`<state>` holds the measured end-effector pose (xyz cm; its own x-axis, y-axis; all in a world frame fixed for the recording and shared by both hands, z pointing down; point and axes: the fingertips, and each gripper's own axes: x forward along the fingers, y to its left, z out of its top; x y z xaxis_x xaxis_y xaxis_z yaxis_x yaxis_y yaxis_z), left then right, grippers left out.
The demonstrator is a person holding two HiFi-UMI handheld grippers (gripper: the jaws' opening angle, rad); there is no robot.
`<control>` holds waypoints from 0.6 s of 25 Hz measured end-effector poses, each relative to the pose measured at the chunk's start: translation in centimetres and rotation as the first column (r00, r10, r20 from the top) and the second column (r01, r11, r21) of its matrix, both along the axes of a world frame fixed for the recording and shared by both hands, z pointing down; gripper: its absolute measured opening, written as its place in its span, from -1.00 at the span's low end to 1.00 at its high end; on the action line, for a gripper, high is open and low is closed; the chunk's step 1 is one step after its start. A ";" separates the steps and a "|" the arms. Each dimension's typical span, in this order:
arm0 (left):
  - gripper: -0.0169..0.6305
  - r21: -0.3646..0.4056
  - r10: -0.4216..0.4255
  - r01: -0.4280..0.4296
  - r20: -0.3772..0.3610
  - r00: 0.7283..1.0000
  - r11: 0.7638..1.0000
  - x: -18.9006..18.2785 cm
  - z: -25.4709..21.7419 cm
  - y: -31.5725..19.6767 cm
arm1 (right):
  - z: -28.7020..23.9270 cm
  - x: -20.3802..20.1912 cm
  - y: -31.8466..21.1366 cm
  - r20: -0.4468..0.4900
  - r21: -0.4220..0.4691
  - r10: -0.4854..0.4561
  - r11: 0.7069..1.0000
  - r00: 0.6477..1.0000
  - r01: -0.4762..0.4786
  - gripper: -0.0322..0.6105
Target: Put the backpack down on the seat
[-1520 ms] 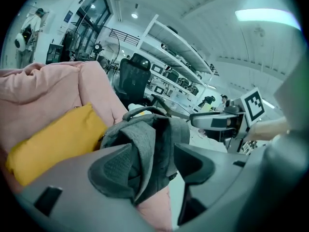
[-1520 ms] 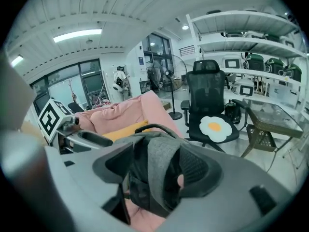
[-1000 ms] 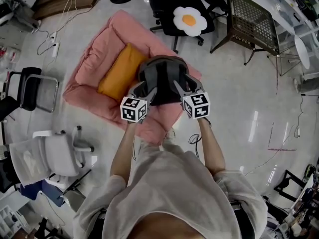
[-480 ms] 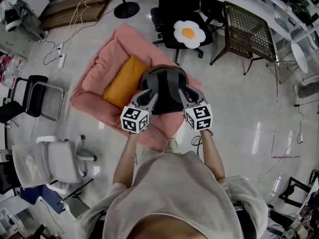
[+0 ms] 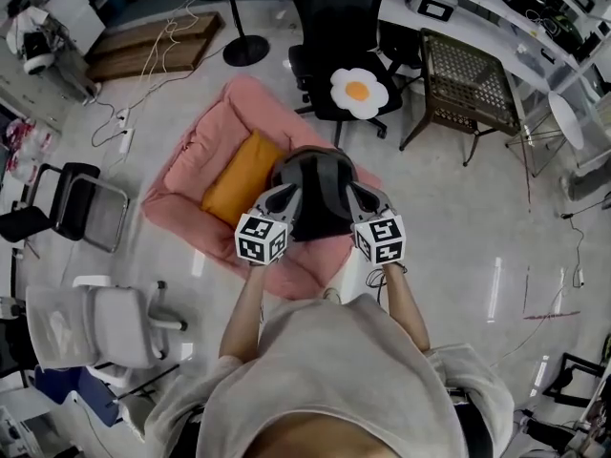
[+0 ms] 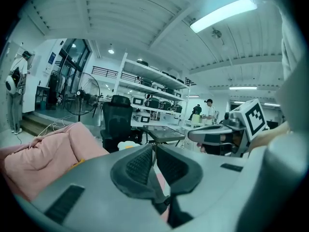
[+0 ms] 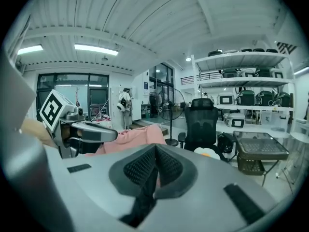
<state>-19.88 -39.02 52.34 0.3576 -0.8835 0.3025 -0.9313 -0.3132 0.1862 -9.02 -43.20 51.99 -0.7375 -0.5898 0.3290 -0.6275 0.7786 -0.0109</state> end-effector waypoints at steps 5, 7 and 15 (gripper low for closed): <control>-0.87 0.018 0.001 -0.001 0.014 1.000 1.000 0.2 -1.4 0.4 | -0.9 0.7 0.3 -0.007 0.018 -0.005 1.000 1.000 0.006 -0.90; -0.87 0.024 0.000 0.000 0.019 1.000 1.000 0.2 -1.6 0.4 | -1.1 0.8 0.3 -0.005 0.028 0.001 1.000 1.000 0.000 -0.90; -0.88 0.024 0.001 -0.002 0.016 1.000 1.000 0.6 -1.9 0.6 | -1.6 1.1 0.6 0.001 0.041 0.005 0.999 1.000 -0.005 -0.91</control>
<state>-19.23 -38.46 50.45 0.3544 -0.8901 0.2866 -0.9335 -0.3189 0.1640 -7.92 -42.64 50.39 -0.7351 -0.6060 0.3039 -0.6311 0.7755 0.0199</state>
